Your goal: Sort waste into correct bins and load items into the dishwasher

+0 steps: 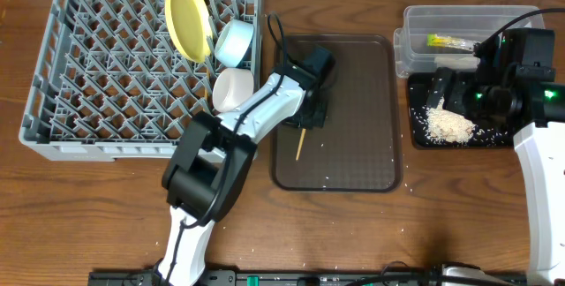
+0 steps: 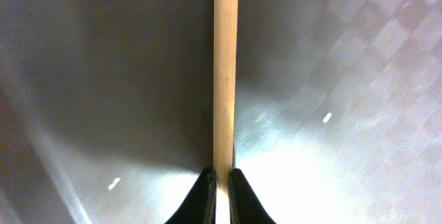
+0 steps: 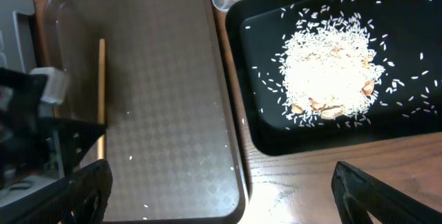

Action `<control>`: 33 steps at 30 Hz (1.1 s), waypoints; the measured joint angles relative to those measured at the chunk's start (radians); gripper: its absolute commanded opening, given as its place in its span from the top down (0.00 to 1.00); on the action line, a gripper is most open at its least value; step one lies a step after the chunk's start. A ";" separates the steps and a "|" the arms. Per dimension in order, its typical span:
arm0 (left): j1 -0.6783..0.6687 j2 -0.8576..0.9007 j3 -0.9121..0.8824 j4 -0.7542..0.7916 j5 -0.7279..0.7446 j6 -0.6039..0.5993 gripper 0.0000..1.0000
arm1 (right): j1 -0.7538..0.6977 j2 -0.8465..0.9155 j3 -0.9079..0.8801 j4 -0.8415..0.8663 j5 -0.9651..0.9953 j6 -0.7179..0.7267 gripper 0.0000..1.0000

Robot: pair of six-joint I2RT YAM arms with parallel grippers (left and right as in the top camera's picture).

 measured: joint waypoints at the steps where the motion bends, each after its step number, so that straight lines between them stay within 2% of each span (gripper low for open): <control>1: 0.000 -0.021 0.000 -0.019 -0.016 0.000 0.93 | 0.000 0.000 0.000 0.000 0.000 0.000 0.01; 8: 0.032 -0.321 0.022 -0.150 -0.197 0.002 0.92 | 0.000 0.000 0.000 0.000 0.000 0.000 0.01; 13: 0.163 -0.489 0.051 -0.238 -0.320 0.026 0.93 | 0.000 0.000 0.000 0.000 0.000 0.000 0.01; 16: 0.263 -0.496 0.049 -0.267 -0.357 0.061 0.93 | 0.000 0.000 0.000 0.000 0.000 0.000 0.01; 22: 0.418 -0.451 -0.009 -0.217 -0.388 0.116 0.93 | 0.000 0.000 0.000 0.000 0.000 0.000 0.01; 30: 0.454 -0.359 -0.017 -0.146 -0.394 0.255 0.92 | 0.000 0.000 0.000 0.000 0.000 0.000 0.01; 31: 0.454 -0.345 -0.017 -0.146 -0.394 0.267 0.86 | 0.000 0.000 0.000 0.000 0.000 0.000 0.01; 33: 0.454 -0.320 -0.017 -0.145 -0.393 0.282 0.61 | 0.000 0.000 0.000 0.000 0.000 0.000 0.01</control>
